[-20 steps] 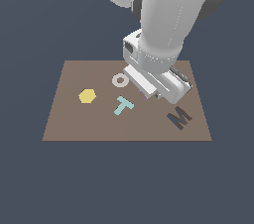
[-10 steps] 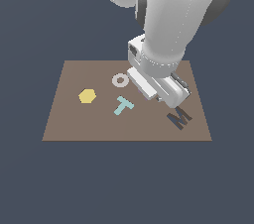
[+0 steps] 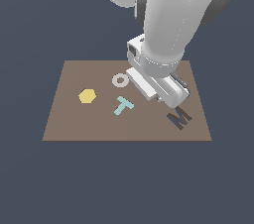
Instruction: Insert a designated object into the corresponding slot on a board.
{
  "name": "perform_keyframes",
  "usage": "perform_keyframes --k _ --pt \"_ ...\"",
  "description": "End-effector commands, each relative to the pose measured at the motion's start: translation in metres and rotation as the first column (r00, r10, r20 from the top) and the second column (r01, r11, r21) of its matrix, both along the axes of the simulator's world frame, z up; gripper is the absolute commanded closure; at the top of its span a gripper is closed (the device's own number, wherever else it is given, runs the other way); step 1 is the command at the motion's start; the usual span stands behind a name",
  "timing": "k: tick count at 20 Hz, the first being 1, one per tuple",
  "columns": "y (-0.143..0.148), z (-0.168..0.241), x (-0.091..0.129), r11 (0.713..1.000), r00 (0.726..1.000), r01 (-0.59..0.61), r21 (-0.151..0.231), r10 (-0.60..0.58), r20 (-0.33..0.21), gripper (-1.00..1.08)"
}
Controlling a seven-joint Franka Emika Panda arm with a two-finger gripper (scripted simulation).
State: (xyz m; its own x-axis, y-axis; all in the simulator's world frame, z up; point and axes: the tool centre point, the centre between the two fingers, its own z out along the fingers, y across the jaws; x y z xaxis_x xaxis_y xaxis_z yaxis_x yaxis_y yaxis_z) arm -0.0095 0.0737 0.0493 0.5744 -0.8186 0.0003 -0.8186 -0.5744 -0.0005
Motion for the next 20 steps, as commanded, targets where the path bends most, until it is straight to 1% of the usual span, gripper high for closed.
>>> perform_keyframes --k 1,8,9,20 --pt "0.0 -0.003 0.0 1.0 1.0 0.0 0.0 0.0 -0.001 -0.92" --pt "0.0 -0.019 -0.001 1.0 1.0 -0.002 0.0 0.002 -0.001 -0.92" --pt "0.0 -0.019 -0.001 1.0 1.0 -0.002 0.0 0.002 -0.001 1.08" --pt "0.0 -0.019 -0.001 1.0 1.0 -0.002 0.0 0.002 -0.001 1.08"
